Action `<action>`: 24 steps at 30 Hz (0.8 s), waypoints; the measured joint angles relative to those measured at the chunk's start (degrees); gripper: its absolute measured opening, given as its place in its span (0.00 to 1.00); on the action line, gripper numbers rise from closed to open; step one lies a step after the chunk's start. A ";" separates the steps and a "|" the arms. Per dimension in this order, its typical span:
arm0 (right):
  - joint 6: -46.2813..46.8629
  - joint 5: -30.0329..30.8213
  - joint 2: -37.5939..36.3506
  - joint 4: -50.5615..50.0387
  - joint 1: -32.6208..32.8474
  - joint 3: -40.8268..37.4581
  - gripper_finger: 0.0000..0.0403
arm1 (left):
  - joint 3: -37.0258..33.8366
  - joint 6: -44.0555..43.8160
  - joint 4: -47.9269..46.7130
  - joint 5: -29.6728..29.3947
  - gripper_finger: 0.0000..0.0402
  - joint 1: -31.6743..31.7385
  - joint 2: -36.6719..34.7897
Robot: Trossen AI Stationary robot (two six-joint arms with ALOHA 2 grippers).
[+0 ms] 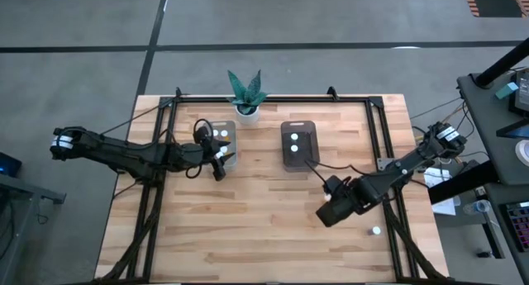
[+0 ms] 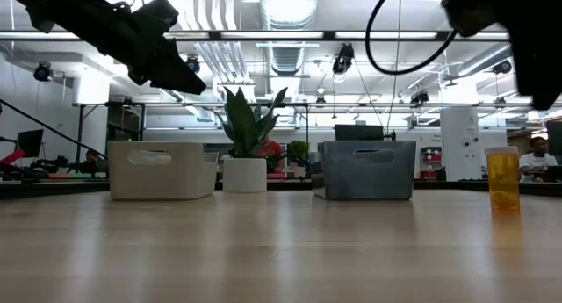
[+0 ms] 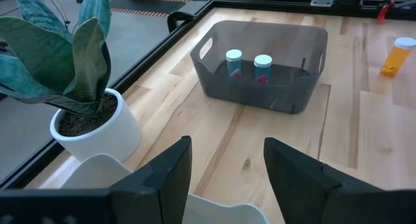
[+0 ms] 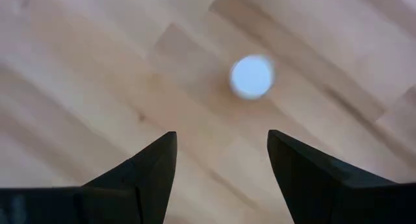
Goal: Pick and place medicine bottles into bin by pill shape (circle, oval)
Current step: Put the orange tablet bottle into the gray bin
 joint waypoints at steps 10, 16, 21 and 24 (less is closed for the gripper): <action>-3.16 1.96 0.13 1.39 -3.48 -3.13 0.57 | -0.02 0.02 -0.01 -0.02 0.44 0.00 0.00; -4.38 2.25 0.13 5.87 -4.71 -6.57 0.57 | -0.04 0.02 -0.01 -0.04 0.44 0.00 0.02; -5.45 2.33 0.13 10.17 -5.70 -9.38 0.57 | -0.07 0.02 -0.01 -0.11 0.44 0.00 0.02; -5.77 2.37 0.13 11.39 -6.13 -10.51 0.57 | -0.07 0.02 -0.01 -0.28 0.44 0.00 0.02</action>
